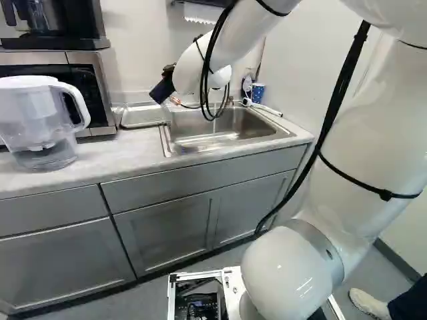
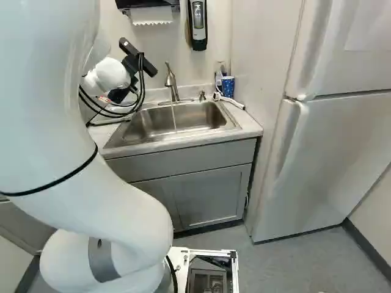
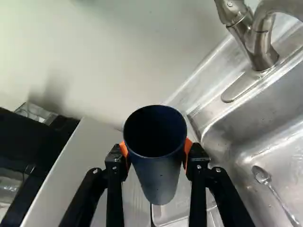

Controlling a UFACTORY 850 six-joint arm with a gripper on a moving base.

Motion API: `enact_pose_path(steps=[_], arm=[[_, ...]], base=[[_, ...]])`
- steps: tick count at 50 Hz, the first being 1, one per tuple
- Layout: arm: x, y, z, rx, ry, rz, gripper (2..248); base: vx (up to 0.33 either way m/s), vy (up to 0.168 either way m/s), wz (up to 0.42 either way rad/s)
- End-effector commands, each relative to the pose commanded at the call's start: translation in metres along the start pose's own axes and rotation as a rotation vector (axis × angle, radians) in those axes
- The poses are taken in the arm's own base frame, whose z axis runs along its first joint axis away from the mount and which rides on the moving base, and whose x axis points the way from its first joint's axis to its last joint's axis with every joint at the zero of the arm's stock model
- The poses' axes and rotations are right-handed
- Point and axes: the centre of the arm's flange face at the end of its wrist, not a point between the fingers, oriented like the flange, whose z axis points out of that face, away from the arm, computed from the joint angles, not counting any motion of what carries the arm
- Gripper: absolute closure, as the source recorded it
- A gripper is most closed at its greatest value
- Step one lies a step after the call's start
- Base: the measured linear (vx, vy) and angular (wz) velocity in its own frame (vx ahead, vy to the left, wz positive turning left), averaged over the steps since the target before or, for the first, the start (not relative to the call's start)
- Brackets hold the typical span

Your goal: Rinse the cup and place it in the tray

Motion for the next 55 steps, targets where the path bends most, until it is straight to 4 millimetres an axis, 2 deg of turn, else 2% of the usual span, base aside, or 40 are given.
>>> enact_pose_path(steps=[55], arm=[[0.0000,0.0000,0.0000,0.000,0.000,-0.579,126]], base=[[0.000,0.000,0.000]])
